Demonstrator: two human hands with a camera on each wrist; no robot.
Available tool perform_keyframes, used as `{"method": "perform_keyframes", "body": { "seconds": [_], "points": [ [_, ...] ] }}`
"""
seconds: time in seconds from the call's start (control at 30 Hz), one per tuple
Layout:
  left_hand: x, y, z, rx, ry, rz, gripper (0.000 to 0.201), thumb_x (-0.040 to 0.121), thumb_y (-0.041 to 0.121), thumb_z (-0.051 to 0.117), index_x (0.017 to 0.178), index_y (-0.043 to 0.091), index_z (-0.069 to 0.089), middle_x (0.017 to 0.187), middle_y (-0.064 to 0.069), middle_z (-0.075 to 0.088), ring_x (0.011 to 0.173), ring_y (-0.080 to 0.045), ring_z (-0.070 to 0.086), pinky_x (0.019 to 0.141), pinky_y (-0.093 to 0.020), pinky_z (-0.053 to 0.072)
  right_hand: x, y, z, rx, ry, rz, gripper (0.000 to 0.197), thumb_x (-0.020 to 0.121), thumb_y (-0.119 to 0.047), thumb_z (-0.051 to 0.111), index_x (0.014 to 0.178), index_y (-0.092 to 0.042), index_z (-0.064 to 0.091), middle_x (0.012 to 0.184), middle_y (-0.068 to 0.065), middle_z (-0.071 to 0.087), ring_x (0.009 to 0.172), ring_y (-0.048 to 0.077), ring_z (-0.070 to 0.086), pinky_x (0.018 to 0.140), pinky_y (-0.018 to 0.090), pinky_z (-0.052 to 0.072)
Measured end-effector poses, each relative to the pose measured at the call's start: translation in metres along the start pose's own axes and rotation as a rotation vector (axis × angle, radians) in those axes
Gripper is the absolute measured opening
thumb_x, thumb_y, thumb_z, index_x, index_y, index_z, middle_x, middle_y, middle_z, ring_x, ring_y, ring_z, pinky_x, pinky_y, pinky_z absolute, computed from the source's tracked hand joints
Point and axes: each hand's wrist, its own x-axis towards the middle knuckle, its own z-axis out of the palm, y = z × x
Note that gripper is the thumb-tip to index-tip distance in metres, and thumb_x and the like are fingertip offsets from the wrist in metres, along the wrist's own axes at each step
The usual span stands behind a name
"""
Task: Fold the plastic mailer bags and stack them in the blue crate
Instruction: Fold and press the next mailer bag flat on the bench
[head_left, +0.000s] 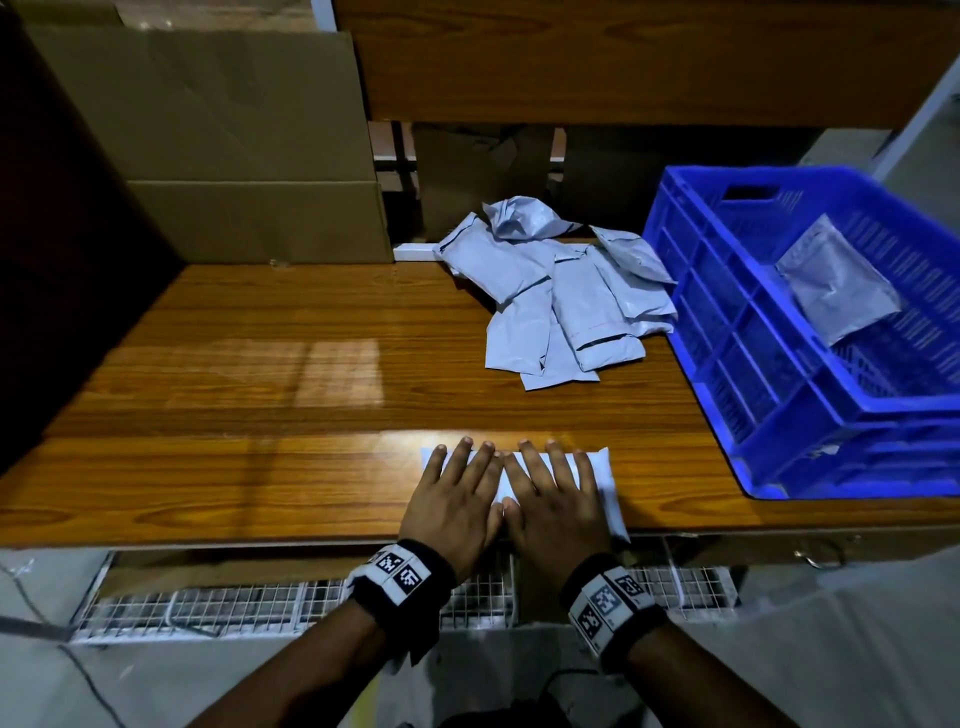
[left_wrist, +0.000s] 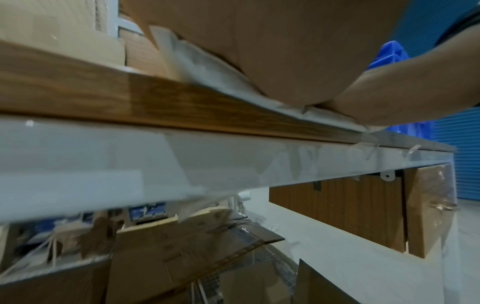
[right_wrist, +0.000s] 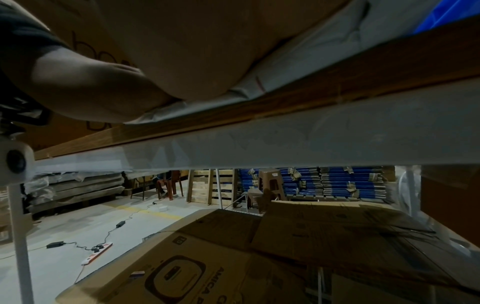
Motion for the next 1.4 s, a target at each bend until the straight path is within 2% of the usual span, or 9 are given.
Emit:
{"method": "perform_keyframes", "body": {
  "seconds": [0.13, 0.33, 0.53, 0.63, 0.87, 0.97, 1.07, 1.2, 1.4],
  "points": [
    [0.001, -0.008, 0.008, -0.131, 0.071, 0.012, 0.064, 0.095, 0.047, 0.021, 0.152, 0.018, 0.024, 0.157, -0.004, 0.027, 0.146, -0.025, 0.02, 0.119, -0.045, 0.013, 0.003, 0.006, -0.001, 0.043, -0.021, 0.005, 0.057, 0.089, -0.047, 0.034, 0.139, -0.025, 0.051, 0.149, 0.004, 0.045, 0.136, 0.031, 0.041, 0.111, 0.054, 0.027],
    [-0.005, -0.017, 0.013, -0.19, 0.14, 0.036, 0.063, 0.098, 0.048, 0.019, 0.15, 0.014, 0.031, 0.155, -0.005, 0.033, 0.144, -0.02, 0.026, 0.118, -0.039, 0.016, -0.001, 0.019, 0.007, 0.117, 0.019, -0.02, 0.052, 0.099, -0.044, 0.023, 0.146, -0.032, 0.041, 0.151, -0.005, 0.042, 0.141, 0.023, 0.036, 0.115, 0.043, 0.02],
    [-0.008, -0.028, 0.019, -0.192, 0.154, 0.007, 0.062, 0.099, 0.047, 0.021, 0.15, 0.013, 0.031, 0.155, -0.004, 0.031, 0.144, -0.02, 0.025, 0.118, -0.038, 0.015, -0.002, 0.019, 0.006, 0.033, 0.03, 0.003, 0.054, 0.096, -0.049, 0.032, 0.143, -0.026, 0.046, 0.15, -0.002, 0.044, 0.142, 0.026, 0.034, 0.116, 0.051, 0.02],
    [-0.006, -0.028, 0.02, -0.196, 0.14, -0.002, 0.063, 0.098, 0.047, 0.018, 0.151, 0.014, 0.026, 0.157, -0.004, 0.027, 0.146, -0.02, 0.02, 0.118, -0.037, 0.009, -0.002, 0.015, 0.007, 0.01, 0.024, 0.002, 0.054, 0.095, -0.047, 0.037, 0.143, -0.024, 0.046, 0.15, 0.001, 0.044, 0.142, 0.028, 0.033, 0.115, 0.054, 0.019],
    [-0.007, -0.032, 0.02, -0.244, 0.112, -0.013, 0.074, 0.094, 0.058, 0.004, 0.154, 0.016, 0.014, 0.161, -0.002, 0.013, 0.148, -0.016, 0.007, 0.118, -0.031, 0.0, -0.01, 0.042, 0.007, 0.108, 0.022, -0.014, 0.06, 0.1, -0.051, 0.016, 0.146, -0.022, 0.043, 0.149, 0.0, 0.044, 0.139, 0.021, 0.04, 0.114, 0.042, 0.019],
    [-0.006, -0.031, 0.022, -0.232, 0.098, -0.024, 0.073, 0.094, 0.056, 0.006, 0.154, 0.015, 0.013, 0.161, -0.003, 0.013, 0.148, -0.017, 0.007, 0.117, -0.031, -0.002, -0.019, 0.055, 0.012, 0.146, 0.05, -0.014, 0.057, 0.102, -0.048, 0.02, 0.151, -0.022, 0.032, 0.156, 0.0, 0.033, 0.145, 0.018, 0.027, 0.117, 0.048, 0.02],
    [-0.005, -0.029, 0.022, -0.232, 0.095, -0.032, 0.072, 0.094, 0.055, 0.005, 0.154, 0.015, 0.012, 0.161, -0.003, 0.011, 0.148, -0.017, 0.005, 0.118, -0.032, 0.0, -0.021, 0.051, 0.015, 0.183, 0.088, 0.005, 0.056, 0.102, -0.045, 0.023, 0.149, -0.019, 0.037, 0.155, 0.002, 0.035, 0.145, 0.02, 0.029, 0.117, 0.052, 0.021],
    [-0.006, -0.029, 0.019, -0.218, 0.099, -0.014, 0.071, 0.095, 0.053, 0.007, 0.153, 0.014, 0.015, 0.16, -0.005, 0.015, 0.148, -0.02, 0.009, 0.119, -0.035, 0.004, -0.02, 0.048, 0.016, 0.176, 0.096, 0.016, 0.055, 0.101, -0.043, 0.024, 0.148, -0.018, 0.039, 0.155, 0.003, 0.035, 0.144, 0.021, 0.031, 0.118, 0.051, 0.019],
    [-0.007, -0.033, 0.019, -0.195, 0.072, -0.005, 0.078, 0.091, 0.059, -0.006, 0.154, 0.015, 0.009, 0.161, -0.003, 0.008, 0.148, -0.017, 0.002, 0.117, -0.032, -0.004, -0.025, 0.069, 0.016, 0.16, 0.028, 0.005, 0.061, 0.101, -0.051, 0.018, 0.152, -0.019, 0.03, 0.159, 0.0, 0.026, 0.147, 0.018, 0.024, 0.117, 0.048, 0.018]
  ]
}}
